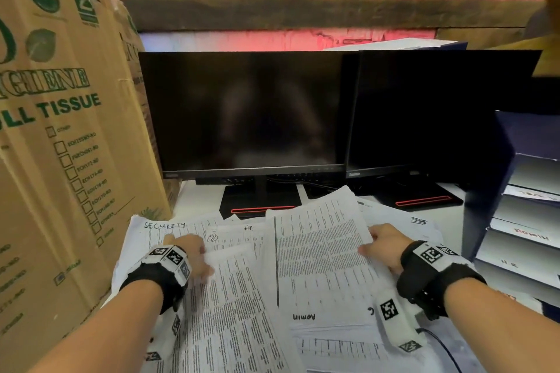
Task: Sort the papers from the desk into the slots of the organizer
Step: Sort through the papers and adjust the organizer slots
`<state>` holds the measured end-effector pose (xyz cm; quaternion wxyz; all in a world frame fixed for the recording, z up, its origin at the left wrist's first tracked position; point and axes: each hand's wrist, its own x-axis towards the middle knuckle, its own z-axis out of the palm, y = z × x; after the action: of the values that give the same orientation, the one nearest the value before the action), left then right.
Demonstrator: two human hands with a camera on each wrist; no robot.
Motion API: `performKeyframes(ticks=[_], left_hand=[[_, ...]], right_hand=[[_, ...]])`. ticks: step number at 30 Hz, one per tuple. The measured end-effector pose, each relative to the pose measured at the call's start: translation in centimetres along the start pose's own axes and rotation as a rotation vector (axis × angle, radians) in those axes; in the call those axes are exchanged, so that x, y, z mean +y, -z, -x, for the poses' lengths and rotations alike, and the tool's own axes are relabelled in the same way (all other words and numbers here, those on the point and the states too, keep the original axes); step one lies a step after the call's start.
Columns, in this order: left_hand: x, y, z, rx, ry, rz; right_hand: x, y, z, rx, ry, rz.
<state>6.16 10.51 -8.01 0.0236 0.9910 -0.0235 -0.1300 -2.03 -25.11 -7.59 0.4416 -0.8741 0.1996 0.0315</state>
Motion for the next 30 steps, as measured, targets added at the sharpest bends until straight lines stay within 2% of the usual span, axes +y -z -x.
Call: performKeyframes(ticks=[4,8,12,14,16,17,19,22,23,27,30], left_hand=[[2.0,2.4,0.4,0.085,-0.163,0.122],[5.3,6.0,1.9,0.251,-0.333,0.280],[10.1,9.0,3.3,0.389,-0.496,0.493],[12.2,9.6,3.8,0.495,-0.482,0.618],[12.7,8.6,3.3,0.577,-0.340,0.535],[12.5,7.5,3.0,0.548,-0.255,0.502],[11.7,4.7,2.4,0.350,-0.130,0.549],[10.4,-0.1,3.0,-0.005,-0.029,0.462],[10.2,-1.2,3.1,-0.050,-0.018,0.410],[10.4,-2.2,3.3,-0.051,-0.025,0.385],[10.7,-1.4,3.8,-0.053,-0.041,0.391]], right_hand=[[-0.9,1.1,0.1,0.087,0.083,-0.049],[-1.9,3.8,0.9,0.229,0.196,-0.106],[-2.2,6.0,2.6,0.260,0.283,-0.179],[-1.8,6.8,3.5,0.296,0.301,-0.230],[-1.1,7.4,4.2,0.327,0.306,-0.281],[-0.7,7.5,4.5,0.333,0.299,-0.301],[0.1,7.5,4.9,0.324,0.279,-0.325],[1.6,6.7,5.0,0.324,0.219,-0.389],[2.0,6.2,4.9,0.319,0.194,-0.422],[2.7,4.7,4.5,0.278,0.159,-0.472],[2.7,4.9,5.0,0.249,0.187,-0.494]])
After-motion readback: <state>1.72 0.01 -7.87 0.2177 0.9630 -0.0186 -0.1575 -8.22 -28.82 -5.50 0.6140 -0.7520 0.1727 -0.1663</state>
